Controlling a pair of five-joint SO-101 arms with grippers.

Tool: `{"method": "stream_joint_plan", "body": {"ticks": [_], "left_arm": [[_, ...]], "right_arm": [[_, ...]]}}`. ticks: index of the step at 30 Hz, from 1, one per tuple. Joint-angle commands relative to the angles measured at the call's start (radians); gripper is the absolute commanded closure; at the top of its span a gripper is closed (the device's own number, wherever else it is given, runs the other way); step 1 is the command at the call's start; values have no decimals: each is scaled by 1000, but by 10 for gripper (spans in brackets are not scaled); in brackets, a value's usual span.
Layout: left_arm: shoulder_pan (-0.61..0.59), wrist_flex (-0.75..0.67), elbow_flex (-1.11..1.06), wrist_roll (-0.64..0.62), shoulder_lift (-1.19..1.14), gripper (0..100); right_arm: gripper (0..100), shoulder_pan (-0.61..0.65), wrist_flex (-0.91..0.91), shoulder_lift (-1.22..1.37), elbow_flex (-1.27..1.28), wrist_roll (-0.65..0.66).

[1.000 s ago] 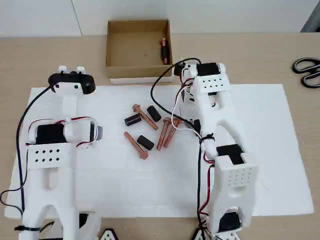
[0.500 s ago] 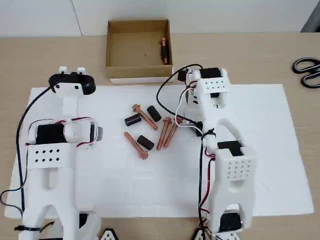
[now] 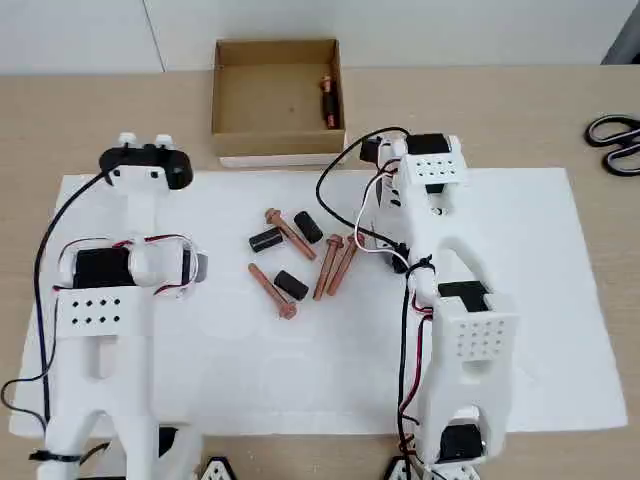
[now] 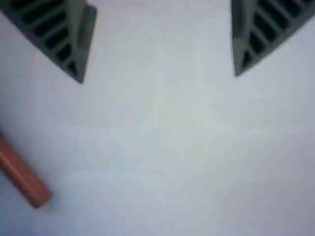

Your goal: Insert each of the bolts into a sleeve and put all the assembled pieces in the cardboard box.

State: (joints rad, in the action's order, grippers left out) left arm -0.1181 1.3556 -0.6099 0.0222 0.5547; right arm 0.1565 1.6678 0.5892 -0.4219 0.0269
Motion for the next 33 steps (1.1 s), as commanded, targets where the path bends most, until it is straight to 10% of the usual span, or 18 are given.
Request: {"method": "stream_joint_plan", "body": {"ticks": [1, 21, 33], "left_arm": [[46, 28, 77, 6, 5, 814], [451, -25, 476, -48, -496, 815], [482, -37, 705, -158, -845, 815]], "right_arm": [[995, 7, 38, -202, -37, 12], [995, -242, 65, -625, 66, 44], [995, -286, 56, -694, 127, 44]]}}
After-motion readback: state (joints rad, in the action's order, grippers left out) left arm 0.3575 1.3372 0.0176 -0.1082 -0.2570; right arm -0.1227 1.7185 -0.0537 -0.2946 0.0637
